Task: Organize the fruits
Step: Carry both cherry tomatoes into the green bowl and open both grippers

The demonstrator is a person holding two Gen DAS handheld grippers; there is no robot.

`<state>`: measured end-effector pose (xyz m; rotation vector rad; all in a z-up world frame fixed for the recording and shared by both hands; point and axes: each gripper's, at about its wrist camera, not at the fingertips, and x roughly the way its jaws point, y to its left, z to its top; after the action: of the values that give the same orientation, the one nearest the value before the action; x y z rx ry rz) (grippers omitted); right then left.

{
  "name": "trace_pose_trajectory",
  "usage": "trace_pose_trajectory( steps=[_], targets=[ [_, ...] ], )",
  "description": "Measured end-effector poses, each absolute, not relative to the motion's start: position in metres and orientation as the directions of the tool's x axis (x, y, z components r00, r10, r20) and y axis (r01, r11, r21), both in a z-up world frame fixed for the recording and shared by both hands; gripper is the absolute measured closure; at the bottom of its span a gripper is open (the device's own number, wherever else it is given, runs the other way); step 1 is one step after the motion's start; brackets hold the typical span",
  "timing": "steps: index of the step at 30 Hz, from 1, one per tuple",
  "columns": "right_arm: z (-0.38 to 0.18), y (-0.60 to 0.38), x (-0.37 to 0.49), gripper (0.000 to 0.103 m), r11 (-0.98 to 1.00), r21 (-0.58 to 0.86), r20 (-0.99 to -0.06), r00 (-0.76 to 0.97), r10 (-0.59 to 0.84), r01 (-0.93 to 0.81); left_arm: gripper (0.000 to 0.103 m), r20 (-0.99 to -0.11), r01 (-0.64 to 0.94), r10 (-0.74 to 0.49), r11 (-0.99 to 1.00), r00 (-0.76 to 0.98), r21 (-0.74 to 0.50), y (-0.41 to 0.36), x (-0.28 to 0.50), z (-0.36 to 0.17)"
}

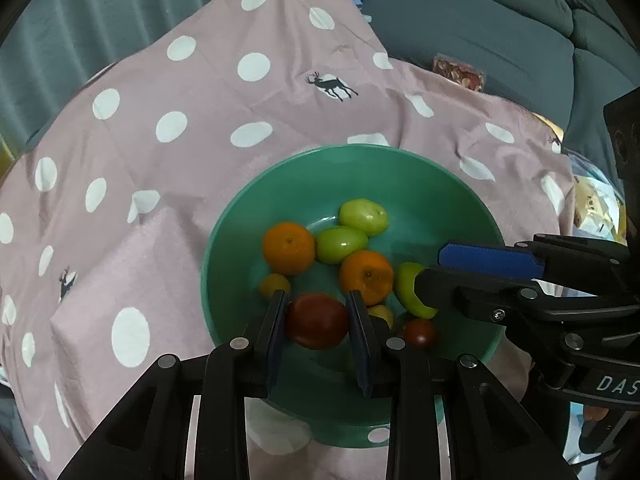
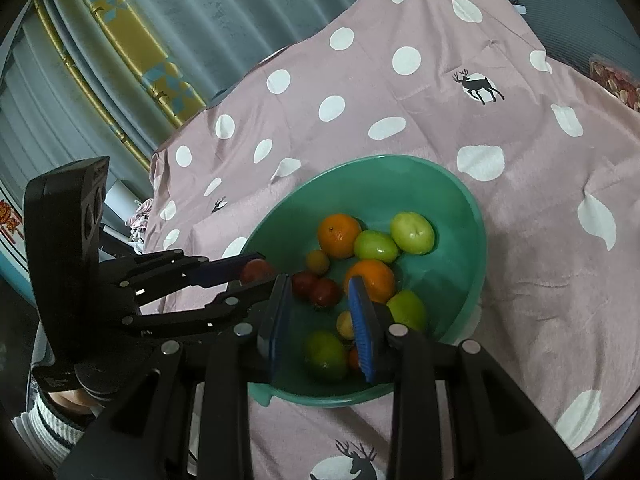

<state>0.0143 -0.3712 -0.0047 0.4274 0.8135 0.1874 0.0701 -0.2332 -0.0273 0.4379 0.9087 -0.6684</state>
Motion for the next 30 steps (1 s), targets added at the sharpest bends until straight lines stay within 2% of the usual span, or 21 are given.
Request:
trace_pose_trajectory(
  steps=[30],
  targets=[
    [-0.0066, -0.3743, 0.0167, 0.072, 0.898, 0.439, -0.67, 0.674, 0.312, 0.02, 0.073, -0.849, 0.689, -0.311, 0.72, 0.428, 0.084, -0.2374, 0.0768, -0.0381]
  ],
)
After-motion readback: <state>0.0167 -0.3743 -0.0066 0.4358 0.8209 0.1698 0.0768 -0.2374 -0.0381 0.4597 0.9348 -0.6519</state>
